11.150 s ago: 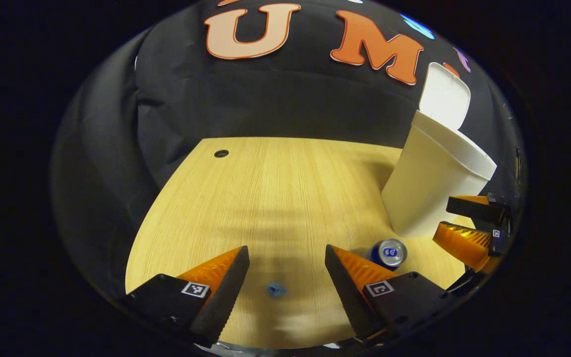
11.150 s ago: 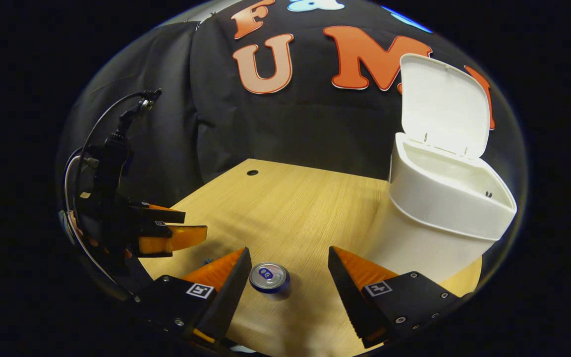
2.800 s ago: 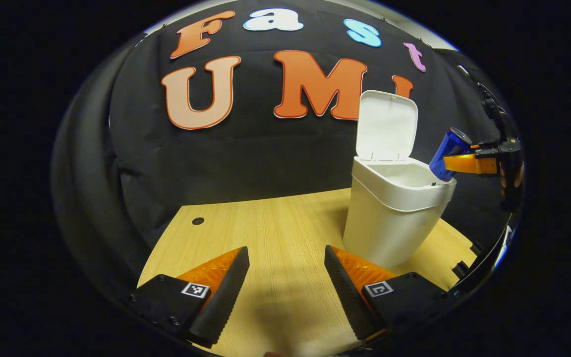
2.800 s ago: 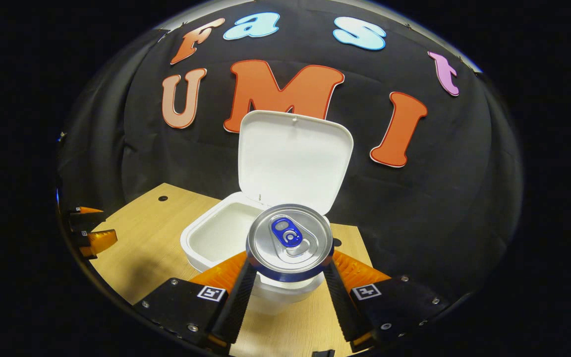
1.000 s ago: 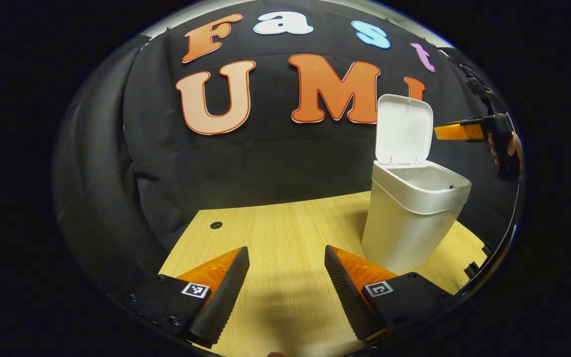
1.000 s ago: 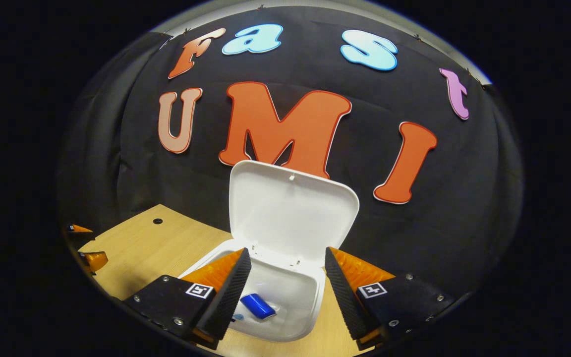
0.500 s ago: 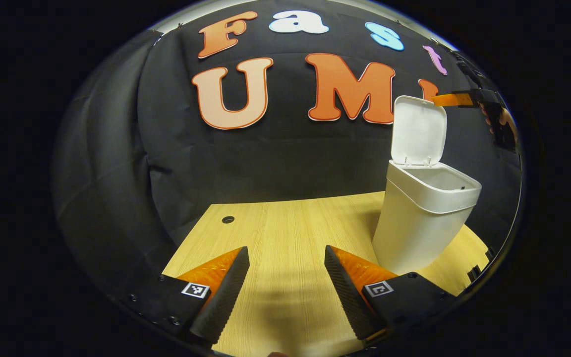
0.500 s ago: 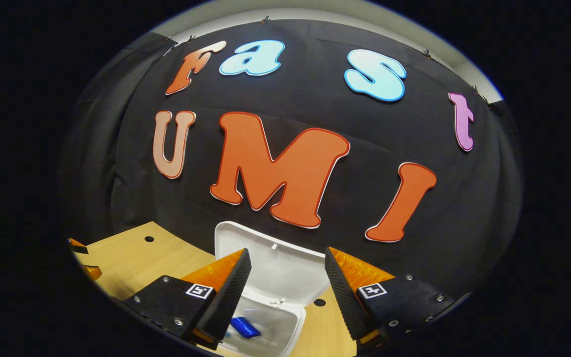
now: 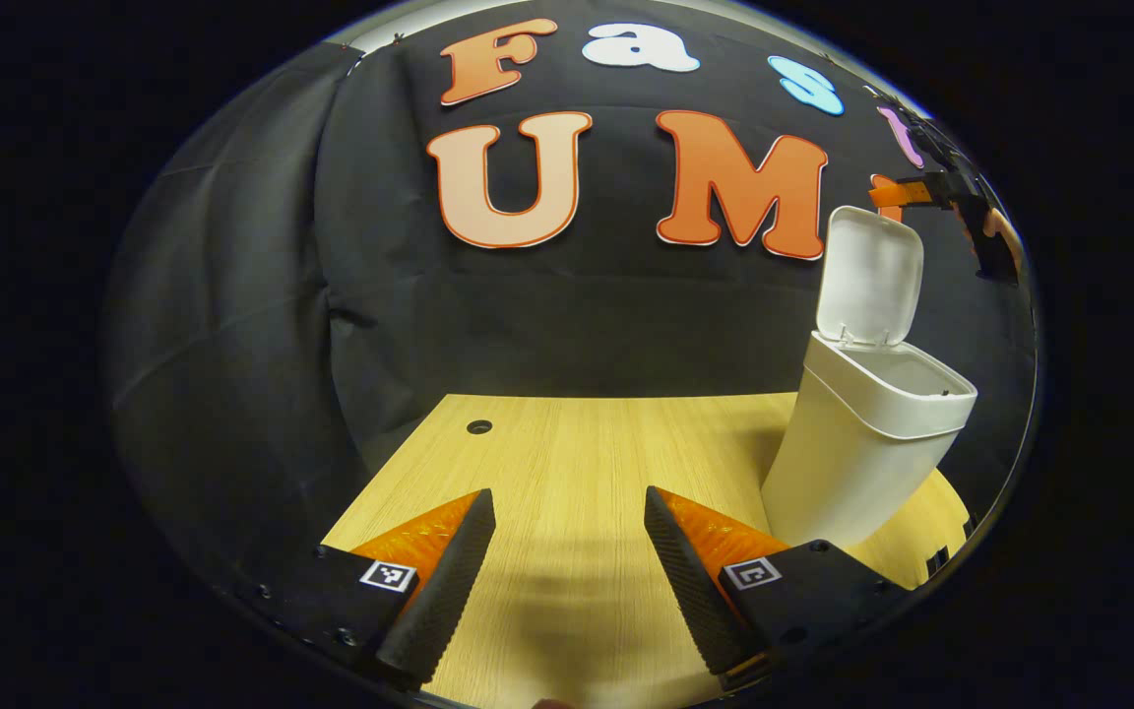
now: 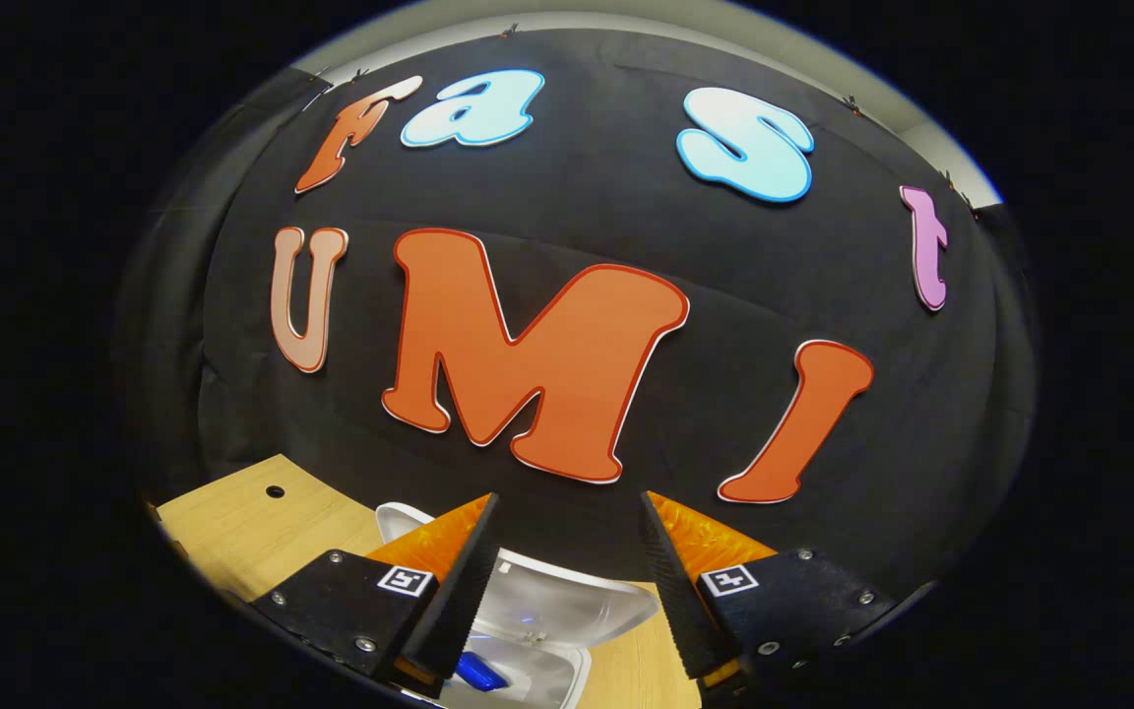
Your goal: Press the lid of the desktop garbage bin to open it, pick up the crumpled paper on the desktop and throw it into the bin, then pick up the pop can on the desktop and drop it into the bin, and finally close the garbage bin lid.
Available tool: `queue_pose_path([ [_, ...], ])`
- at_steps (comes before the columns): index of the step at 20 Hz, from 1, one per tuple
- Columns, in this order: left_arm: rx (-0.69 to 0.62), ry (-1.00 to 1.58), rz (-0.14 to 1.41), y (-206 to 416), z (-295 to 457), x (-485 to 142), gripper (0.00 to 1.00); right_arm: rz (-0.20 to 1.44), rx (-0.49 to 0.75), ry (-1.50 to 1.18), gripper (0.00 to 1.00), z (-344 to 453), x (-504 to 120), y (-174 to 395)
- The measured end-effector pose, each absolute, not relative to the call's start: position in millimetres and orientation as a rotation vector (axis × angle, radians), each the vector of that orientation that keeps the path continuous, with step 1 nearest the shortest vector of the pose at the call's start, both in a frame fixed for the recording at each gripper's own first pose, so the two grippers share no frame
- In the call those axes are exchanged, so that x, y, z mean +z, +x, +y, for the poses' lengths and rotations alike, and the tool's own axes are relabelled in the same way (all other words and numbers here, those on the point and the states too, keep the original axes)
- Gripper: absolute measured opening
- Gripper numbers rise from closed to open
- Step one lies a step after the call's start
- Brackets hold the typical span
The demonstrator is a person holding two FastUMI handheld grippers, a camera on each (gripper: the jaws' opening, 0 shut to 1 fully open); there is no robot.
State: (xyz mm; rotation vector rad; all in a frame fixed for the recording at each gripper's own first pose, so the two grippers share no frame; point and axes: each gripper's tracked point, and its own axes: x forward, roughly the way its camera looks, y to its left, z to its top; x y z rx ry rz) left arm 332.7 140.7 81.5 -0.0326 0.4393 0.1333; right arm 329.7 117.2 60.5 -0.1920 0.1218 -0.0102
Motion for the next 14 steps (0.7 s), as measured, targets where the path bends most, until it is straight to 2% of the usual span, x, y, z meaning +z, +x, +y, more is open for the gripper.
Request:
queue_pose_path([
  [8,0.163,-0.05,0.46,330.6,151.1,69.0,0.98,0.163,0.006,-0.14,0.78,129.2,48.1,338.0],
  [14,0.124,-0.035,0.463,338.8,149.3,69.5,0.98,0.233,0.05,-0.048,0.76,144.6,23.9,307.2],
])
